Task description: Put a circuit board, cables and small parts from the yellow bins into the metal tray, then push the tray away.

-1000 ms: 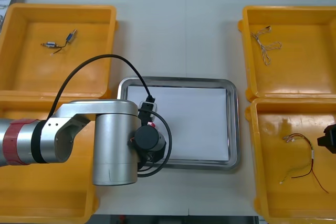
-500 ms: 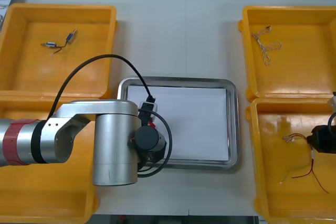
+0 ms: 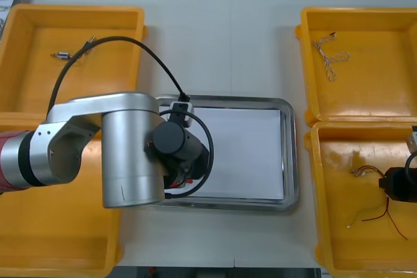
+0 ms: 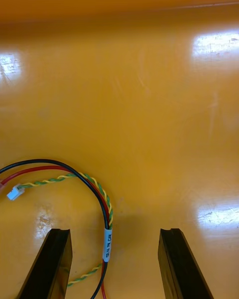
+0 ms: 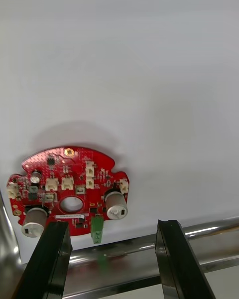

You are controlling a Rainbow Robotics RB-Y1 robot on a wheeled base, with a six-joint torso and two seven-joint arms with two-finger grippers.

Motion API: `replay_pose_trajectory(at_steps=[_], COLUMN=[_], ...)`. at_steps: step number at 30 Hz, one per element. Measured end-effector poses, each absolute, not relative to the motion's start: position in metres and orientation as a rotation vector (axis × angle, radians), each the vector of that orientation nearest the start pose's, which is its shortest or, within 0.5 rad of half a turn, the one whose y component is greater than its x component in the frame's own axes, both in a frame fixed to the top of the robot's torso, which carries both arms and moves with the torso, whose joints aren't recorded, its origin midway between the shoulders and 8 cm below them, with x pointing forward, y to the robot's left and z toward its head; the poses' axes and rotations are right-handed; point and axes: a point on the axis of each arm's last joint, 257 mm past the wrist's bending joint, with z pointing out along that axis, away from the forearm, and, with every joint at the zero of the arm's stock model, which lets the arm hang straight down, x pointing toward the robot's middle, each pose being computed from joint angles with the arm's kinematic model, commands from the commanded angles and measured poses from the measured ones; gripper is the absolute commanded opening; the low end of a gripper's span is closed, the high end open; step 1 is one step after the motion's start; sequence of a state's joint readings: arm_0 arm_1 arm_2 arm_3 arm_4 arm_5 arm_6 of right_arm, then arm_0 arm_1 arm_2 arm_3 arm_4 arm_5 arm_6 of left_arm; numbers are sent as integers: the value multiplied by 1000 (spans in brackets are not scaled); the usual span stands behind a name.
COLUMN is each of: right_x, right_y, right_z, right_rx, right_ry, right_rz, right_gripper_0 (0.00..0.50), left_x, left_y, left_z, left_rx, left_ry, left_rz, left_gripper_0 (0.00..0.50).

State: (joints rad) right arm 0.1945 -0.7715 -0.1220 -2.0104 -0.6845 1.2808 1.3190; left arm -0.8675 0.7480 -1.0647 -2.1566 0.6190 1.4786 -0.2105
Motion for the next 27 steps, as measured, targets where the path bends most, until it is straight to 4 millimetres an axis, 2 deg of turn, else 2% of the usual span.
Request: replay_pose_trajectory(at_steps=[3, 7, 11, 16, 27], right_x=[363, 365, 369, 368, 361], right_y=[-406, -402, -402, -402, -404], right_z=[-309, -315, -323, -327, -332], right_rx=[113, 108, 116, 117, 124], right_ry=[2615, 2597, 2582, 2588, 2599], right_rz=[-20, -2, 14, 16, 13], right_gripper_0=[500, 500, 500, 500, 500], left_x=[399, 408, 415, 430, 473], left_y=[68, 91, 113, 131, 187], left_z=[-227, -204, -179, -149, -123], left_rx=[79, -10, -8, 6, -312], left_ry=[2610, 2632, 2646, 2627, 2618], left_rz=[-197, -173, -135, -128, -115], left_gripper_0=[500, 500, 500, 500, 500])
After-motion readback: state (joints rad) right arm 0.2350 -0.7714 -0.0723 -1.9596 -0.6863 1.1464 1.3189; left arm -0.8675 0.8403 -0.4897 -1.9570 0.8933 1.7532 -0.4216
